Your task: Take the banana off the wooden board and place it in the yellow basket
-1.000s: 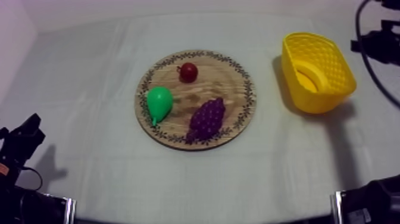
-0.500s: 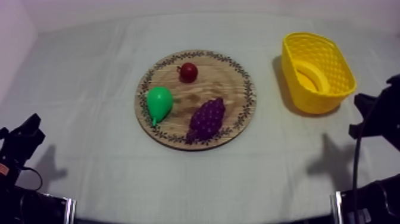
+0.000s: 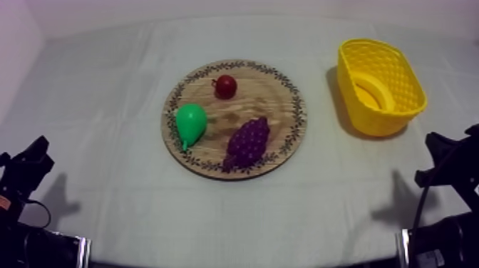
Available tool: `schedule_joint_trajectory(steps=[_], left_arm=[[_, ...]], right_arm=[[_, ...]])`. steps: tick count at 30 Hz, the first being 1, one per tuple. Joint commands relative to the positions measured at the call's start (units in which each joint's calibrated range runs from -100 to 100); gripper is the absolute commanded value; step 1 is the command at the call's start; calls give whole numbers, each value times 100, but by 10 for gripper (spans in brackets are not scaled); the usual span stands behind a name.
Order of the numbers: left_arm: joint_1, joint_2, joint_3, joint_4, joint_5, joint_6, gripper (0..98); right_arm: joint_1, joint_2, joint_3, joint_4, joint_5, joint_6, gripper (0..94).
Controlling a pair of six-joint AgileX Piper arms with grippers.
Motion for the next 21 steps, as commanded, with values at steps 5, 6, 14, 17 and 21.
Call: schedule_joint_trajectory(steps=[5,6,14,17,21], left_arm=[[3,-3,3,2,-2,-1,1],[3,-3,3,2,-2,-1,1],[3,-3,3,2,-2,1,1],[3,-3,3,2,-2,0,1],[3,-3,3,2,-2,-1,1]], right_arm=[[24,-85,2,205,127,-359,6],[29,-88,2,227,133,-396,6],[69,-96,90,296,-110,128,6],[70,-96,98,300,-136,239,6],[71,-96,101,301,-147,227,6]])
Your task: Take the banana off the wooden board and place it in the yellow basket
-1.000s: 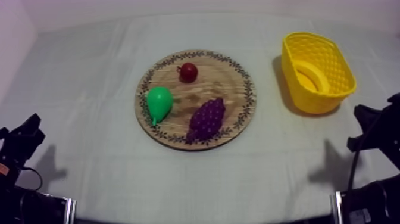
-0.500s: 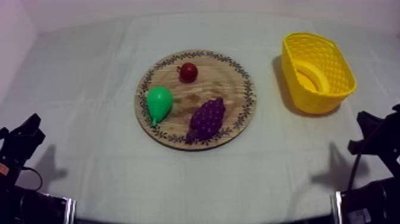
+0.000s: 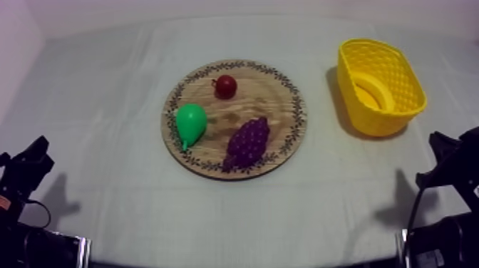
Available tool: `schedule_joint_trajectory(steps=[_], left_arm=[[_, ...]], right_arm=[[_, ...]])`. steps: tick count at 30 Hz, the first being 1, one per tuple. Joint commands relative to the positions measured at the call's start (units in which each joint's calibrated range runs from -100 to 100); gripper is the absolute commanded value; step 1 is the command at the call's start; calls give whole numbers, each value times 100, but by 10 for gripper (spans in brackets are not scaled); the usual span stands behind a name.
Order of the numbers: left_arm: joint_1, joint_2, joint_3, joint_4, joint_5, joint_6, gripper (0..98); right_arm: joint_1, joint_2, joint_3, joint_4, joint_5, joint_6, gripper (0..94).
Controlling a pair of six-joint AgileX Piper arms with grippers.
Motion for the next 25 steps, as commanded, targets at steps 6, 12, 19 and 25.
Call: schedule_joint_trajectory(steps=[6,12,19,25], left_arm=[[3,-3,3,2,-2,-1,1],[3,-3,3,2,-2,-1,1],[3,-3,3,2,-2,-1,1],[3,-3,3,2,-2,-1,1]], right_arm=[[3,-4,3,3,-7,-66,6],[3,-4,3,3,-8,-72,6],[3,-4,3,3,-8,-73,6],[3,-4,3,3,-8,-73,6]])
